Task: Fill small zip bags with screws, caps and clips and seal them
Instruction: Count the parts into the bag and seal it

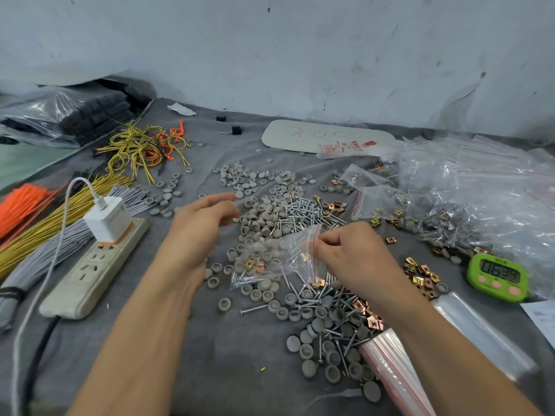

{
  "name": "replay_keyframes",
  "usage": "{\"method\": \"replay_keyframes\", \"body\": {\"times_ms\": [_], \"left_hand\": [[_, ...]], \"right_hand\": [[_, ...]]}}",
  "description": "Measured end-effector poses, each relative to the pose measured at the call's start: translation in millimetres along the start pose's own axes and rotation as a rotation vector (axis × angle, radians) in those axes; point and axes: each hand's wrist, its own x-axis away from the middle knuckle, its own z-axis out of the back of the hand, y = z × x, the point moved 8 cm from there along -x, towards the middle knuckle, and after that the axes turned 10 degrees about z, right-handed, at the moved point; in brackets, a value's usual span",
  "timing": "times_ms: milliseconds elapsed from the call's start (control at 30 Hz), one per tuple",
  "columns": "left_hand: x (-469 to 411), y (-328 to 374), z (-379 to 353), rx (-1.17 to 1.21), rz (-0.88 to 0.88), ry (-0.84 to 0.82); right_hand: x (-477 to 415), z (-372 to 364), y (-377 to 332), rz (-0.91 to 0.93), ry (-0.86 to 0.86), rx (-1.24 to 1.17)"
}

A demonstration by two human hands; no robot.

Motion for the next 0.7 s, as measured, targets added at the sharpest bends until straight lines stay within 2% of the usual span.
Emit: {"method": "replay_keyframes", "body": {"times_ms": [200, 300, 400, 467, 533, 567, 633, 700], "left_hand": [[2.9, 0.0, -6.2, -0.011, 0.003, -0.017], [7.0, 1.6, -9.5, -0.077, 0.008, -0.022], [15.5, 4.4, -24.1, -0.156, -0.032, -0.113], [23.2, 2.8, -42.2, -0.287, -0.108, -0.254], [32.4, -4.3, -65.7, -0.560, -0.189, -0.375], [34.5, -9.0, -76.1, -0.735, -0.230, -0.378], [38.4, -12.8, -95.3, -0.993, -0.342, -0.273], [41.4, -9.5, -108.1, -0.945, -0.430, -0.183]], "right_hand": [[-2.0, -10.2, -8.1, 0.028, -0.014, -0.009], [-3.0, -7.3, -4.2, 0.040, -0.052, 0.130], [-0.5, -6.8, -7.7, 0.100, -0.089, 0.152], [0.2, -5.7, -10.0, 0.138, -0.098, 0.125], [0.8, -2.6, -7.1, 0.122, -0.109, 0.035], [1.7, 0.4, -5.9, 0.106, -0.112, -0.031], [3.9, 10.4, -3.9, 0.076, -0.082, -0.160], [2.2, 29.2, 11.6, 0.000, 0.066, -0.229]]}}
